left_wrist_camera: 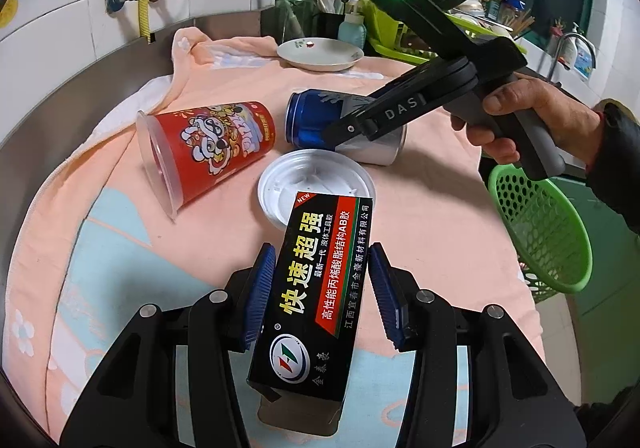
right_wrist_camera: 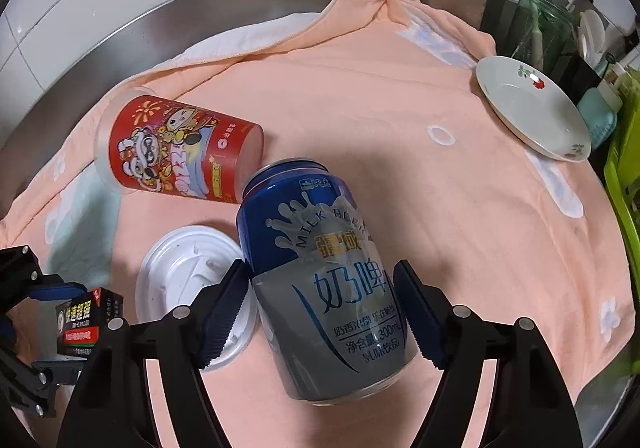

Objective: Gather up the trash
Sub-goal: 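Carry the glue box and milk can over the basket and open both tools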

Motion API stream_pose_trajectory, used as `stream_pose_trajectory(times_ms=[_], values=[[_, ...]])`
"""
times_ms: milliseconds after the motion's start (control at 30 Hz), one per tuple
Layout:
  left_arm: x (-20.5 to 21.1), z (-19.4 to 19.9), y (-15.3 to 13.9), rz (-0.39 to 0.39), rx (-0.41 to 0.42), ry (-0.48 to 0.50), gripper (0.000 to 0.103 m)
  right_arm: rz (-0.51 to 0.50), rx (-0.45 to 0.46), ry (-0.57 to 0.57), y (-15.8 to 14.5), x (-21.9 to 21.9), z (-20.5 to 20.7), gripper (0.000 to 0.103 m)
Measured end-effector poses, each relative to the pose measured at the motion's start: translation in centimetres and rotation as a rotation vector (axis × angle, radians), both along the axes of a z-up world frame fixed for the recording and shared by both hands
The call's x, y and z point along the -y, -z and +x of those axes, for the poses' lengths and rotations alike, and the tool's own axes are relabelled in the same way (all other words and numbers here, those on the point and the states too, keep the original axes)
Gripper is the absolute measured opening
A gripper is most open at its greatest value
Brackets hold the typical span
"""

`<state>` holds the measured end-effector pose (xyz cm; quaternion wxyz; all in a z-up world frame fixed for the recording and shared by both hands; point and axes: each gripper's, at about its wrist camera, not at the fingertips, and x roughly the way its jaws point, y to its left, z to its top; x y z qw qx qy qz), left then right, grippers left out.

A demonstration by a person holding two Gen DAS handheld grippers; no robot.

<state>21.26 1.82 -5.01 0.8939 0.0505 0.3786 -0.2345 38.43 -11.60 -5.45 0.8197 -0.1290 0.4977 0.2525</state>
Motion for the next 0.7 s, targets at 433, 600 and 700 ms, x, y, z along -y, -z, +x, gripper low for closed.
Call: stream_pose_trajectory(times_ms=[433, 600, 700], values=[[1.8, -1.6, -1.7, -0.012, 0.020, 0.024, 0.047, 0.118, 0.016, 0.083, -2.0, 5.1, -5.0, 0.070], [3.8, -2.9, -2.7, -0.025, 0.034, 0.063, 0.047, 0.153, 0.043, 0.137, -3.6, 9.7, -8.9, 0.070], [5.6, -4.0, -3.4, -0.039, 0.047, 0.101, 0.047, 0.140, 0.063, 0.200, -3.8, 13.5, -11.8, 0.070]])
